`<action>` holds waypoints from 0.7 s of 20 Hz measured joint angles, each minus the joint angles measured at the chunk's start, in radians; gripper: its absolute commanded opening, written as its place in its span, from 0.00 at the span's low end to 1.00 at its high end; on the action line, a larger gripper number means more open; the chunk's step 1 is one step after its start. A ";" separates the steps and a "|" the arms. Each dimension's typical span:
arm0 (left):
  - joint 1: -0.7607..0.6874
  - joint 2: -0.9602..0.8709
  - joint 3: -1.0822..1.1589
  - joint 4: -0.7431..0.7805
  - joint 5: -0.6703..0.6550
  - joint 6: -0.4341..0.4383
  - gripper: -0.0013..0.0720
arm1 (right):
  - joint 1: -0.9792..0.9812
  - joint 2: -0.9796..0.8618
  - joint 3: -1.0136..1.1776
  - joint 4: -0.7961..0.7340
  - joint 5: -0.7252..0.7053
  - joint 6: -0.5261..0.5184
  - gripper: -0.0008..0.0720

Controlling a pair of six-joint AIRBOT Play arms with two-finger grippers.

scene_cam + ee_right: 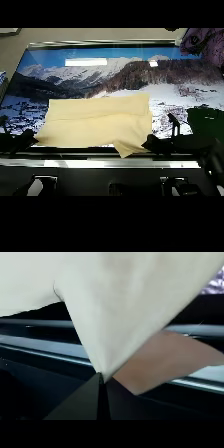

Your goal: Fold the clothes and pants, and hang the long-sleeved shirts on hangers.

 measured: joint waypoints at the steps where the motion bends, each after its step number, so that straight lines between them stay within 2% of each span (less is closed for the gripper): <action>1: -0.010 0.034 0.002 0.011 -0.009 -0.020 0.04 | 0.000 0.038 0.005 -0.014 -0.026 0.026 0.05; 4: -0.050 0.083 0.006 0.032 -0.013 -0.055 0.04 | 0.000 0.075 0.042 -0.075 -0.055 0.065 0.05; 6: -0.074 0.079 0.021 0.035 0.026 -0.072 0.04 | 0.000 0.021 0.095 -0.115 -0.043 0.049 0.05; 10: -0.124 -0.028 0.091 0.025 0.137 -0.090 0.04 | 0.000 -0.231 0.272 -0.164 0.032 -0.045 0.05; 14: -0.183 -0.225 0.217 0.018 0.242 -0.097 0.04 | 0.000 -0.525 0.502 -0.215 0.100 -0.111 0.05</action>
